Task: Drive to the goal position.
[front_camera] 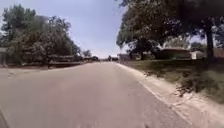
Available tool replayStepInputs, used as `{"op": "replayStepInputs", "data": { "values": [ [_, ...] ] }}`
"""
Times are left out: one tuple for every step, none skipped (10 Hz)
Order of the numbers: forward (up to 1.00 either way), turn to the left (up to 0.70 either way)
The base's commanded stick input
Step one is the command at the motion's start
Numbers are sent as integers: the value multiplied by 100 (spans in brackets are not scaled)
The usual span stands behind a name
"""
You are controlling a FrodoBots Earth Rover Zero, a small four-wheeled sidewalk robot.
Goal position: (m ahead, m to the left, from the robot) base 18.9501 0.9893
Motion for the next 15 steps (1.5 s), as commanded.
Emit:
{"op": "replayStepInputs", "data": {
  "values": [
    [70,0],
    [70,0],
    [70,0],
    [70,0],
    [70,0],
    [70,0],
    [70,0],
    [70,0],
    [70,0],
    [70,0],
    [70,0],
    [70,0],
    [70,0],
    [70,0],
    [70,0]
  ]
}}
